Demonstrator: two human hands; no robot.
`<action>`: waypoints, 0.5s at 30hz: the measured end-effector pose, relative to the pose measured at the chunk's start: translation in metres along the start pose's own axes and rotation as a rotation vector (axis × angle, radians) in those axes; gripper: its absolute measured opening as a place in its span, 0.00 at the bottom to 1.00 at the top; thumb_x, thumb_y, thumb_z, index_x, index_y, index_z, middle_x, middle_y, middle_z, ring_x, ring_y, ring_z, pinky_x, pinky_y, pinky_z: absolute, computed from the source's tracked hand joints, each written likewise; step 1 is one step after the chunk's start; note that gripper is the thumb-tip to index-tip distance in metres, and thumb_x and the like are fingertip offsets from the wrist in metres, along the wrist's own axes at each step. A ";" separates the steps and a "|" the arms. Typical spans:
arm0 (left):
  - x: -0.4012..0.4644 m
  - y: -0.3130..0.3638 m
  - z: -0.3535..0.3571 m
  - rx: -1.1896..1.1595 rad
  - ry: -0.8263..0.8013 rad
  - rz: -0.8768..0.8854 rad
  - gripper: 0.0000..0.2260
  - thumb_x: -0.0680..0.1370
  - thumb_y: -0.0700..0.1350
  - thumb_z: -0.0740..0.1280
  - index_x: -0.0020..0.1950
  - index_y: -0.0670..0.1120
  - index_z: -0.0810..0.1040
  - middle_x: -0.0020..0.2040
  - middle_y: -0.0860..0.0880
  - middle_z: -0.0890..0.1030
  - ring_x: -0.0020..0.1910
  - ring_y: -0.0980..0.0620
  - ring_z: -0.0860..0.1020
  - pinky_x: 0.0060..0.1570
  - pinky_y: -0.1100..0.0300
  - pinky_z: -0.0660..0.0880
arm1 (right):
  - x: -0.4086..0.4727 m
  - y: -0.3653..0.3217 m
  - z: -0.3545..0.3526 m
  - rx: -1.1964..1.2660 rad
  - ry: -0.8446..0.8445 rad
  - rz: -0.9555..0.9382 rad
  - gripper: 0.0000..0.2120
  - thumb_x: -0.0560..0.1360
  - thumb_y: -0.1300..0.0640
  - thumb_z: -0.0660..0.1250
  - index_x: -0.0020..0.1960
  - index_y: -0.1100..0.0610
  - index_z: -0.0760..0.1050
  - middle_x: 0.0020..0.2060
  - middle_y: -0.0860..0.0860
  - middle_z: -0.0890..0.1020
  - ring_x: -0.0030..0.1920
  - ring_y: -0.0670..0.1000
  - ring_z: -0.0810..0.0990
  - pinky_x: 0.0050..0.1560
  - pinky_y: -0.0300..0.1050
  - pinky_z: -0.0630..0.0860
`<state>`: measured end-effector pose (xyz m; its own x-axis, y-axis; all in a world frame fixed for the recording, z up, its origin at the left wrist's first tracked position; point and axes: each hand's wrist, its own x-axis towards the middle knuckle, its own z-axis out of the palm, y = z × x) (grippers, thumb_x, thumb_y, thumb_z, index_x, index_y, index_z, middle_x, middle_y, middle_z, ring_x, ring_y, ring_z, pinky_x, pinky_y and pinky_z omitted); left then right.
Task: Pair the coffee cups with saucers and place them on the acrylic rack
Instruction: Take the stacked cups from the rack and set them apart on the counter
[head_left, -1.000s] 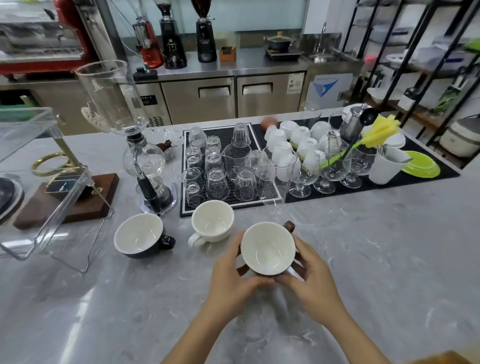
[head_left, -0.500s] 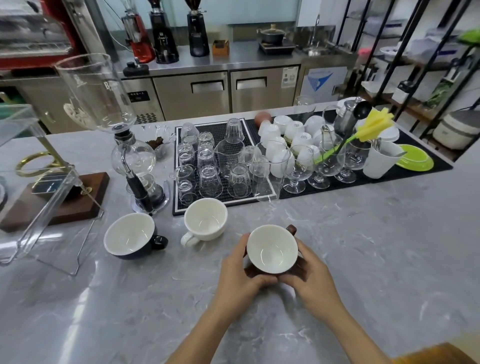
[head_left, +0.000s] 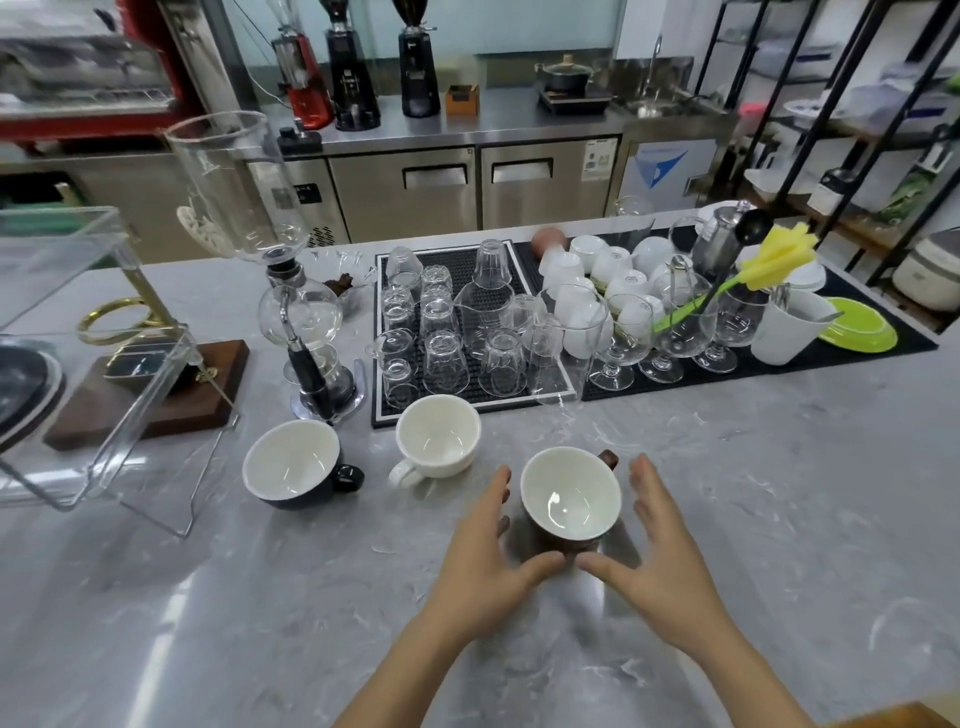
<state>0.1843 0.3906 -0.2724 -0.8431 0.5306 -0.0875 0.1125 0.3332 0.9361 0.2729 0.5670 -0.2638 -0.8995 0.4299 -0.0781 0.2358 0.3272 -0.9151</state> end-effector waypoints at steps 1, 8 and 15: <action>-0.006 0.000 -0.005 0.007 0.044 0.022 0.46 0.68 0.54 0.78 0.80 0.50 0.58 0.77 0.56 0.66 0.74 0.60 0.67 0.72 0.55 0.70 | -0.003 -0.009 -0.001 -0.049 0.023 -0.029 0.56 0.63 0.55 0.82 0.78 0.41 0.49 0.71 0.25 0.54 0.75 0.36 0.57 0.75 0.38 0.55; -0.047 0.014 -0.059 0.031 0.324 0.133 0.34 0.72 0.61 0.70 0.76 0.57 0.64 0.74 0.63 0.69 0.72 0.65 0.69 0.70 0.55 0.71 | -0.011 -0.079 0.031 -0.107 0.016 -0.244 0.47 0.65 0.53 0.80 0.75 0.37 0.59 0.69 0.22 0.59 0.67 0.20 0.54 0.69 0.33 0.55; -0.102 0.006 -0.145 0.145 0.553 0.138 0.34 0.72 0.65 0.66 0.77 0.59 0.64 0.71 0.75 0.65 0.71 0.67 0.68 0.71 0.61 0.68 | -0.022 -0.145 0.110 -0.035 -0.217 -0.465 0.41 0.62 0.47 0.77 0.71 0.36 0.64 0.70 0.22 0.61 0.71 0.25 0.57 0.66 0.20 0.57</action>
<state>0.1946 0.2255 -0.2087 -0.9603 0.1040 0.2590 0.2786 0.4138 0.8667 0.2180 0.4180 -0.1731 -0.9669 0.0489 0.2505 -0.1987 0.4720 -0.8589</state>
